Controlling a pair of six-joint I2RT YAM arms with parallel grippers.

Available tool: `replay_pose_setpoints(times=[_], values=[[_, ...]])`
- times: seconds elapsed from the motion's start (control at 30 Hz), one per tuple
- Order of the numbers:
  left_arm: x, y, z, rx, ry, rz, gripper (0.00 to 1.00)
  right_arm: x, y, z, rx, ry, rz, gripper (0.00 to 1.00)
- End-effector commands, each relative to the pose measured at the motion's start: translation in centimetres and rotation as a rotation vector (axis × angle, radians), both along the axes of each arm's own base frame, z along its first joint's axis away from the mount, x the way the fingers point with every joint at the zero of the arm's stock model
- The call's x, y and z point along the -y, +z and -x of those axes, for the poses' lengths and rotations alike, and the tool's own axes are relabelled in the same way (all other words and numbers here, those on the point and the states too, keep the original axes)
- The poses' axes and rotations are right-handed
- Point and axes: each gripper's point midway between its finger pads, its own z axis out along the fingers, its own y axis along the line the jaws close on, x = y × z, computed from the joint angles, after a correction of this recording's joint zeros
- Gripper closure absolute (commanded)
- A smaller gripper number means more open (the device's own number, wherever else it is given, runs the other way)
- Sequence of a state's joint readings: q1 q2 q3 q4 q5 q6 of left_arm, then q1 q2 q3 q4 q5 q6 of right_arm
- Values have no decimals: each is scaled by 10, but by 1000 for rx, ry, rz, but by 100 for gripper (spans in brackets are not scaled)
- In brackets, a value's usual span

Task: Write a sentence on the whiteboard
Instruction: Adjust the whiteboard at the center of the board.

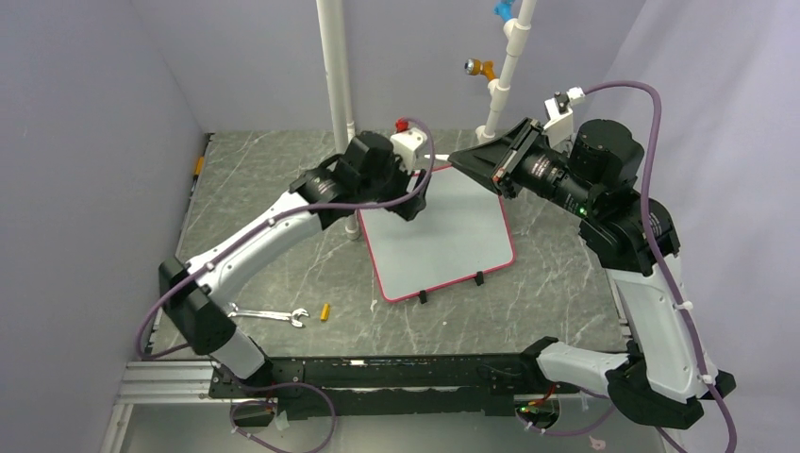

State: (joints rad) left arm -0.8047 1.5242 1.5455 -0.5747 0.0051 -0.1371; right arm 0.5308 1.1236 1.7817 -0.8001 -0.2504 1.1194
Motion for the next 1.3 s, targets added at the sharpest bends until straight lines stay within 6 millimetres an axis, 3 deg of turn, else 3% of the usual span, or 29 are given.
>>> replay_pose_setpoints(times=[0.0, 0.13, 0.3, 0.6, 0.73, 0.97, 1.27], values=[[15, 22, -25, 29, -71, 35, 20, -5, 20, 6, 71, 54, -48, 100], [18, 26, -47, 16, -85, 63, 20, 2, 15, 1, 64, 33, -23, 100], [15, 17, -72, -1, -83, 55, 20, 20, 8, -4, 85, -65, -13, 100], [9, -2, -105, -48, -105, 45, 22, 76, 10, -2, 225, -324, 88, 100], [6, -9, -114, -56, -155, 38, 24, 92, 0, 2, 260, -380, 148, 100], [14, -24, -108, -133, -296, 62, 28, 97, -16, 8, 279, -371, 220, 100], [19, -67, -112, -231, -299, 55, 30, 88, -26, 10, 273, -316, 224, 100]])
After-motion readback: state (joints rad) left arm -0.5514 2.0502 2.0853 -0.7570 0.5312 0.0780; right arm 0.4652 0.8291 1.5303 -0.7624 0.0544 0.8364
